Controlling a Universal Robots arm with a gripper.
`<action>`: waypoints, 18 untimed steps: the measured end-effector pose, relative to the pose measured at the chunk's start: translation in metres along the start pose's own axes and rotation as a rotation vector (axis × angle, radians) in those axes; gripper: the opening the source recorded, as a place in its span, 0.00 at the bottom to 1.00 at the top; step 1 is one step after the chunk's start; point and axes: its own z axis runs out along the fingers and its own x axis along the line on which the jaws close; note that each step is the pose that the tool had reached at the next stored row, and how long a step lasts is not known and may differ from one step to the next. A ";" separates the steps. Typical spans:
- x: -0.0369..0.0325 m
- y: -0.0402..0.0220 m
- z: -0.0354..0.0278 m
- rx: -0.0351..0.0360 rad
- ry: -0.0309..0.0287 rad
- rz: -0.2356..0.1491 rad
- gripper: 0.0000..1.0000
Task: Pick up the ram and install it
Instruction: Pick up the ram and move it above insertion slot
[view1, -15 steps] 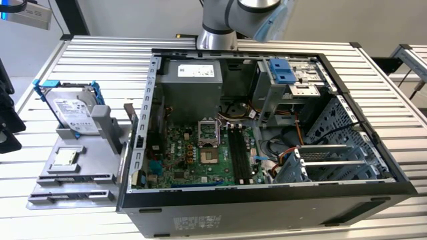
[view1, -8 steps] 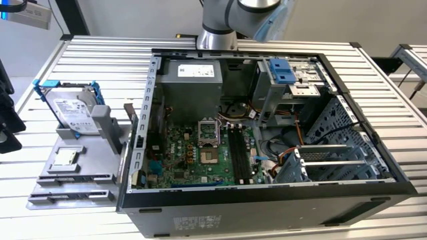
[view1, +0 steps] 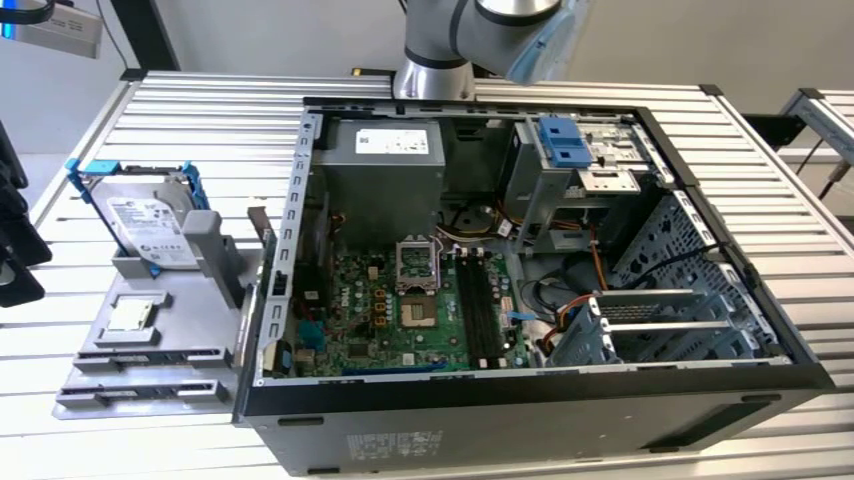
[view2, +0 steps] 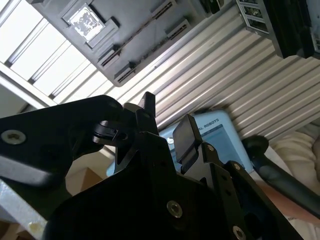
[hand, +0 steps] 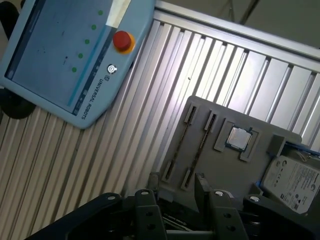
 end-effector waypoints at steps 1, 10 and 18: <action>0.0000 0.0000 0.0000 0.0001 0.0000 -0.001 1.00; 0.0000 0.0000 -0.0001 0.0012 0.0005 -0.011 1.00; 0.0000 0.0000 0.0000 0.0023 0.0010 -0.020 1.00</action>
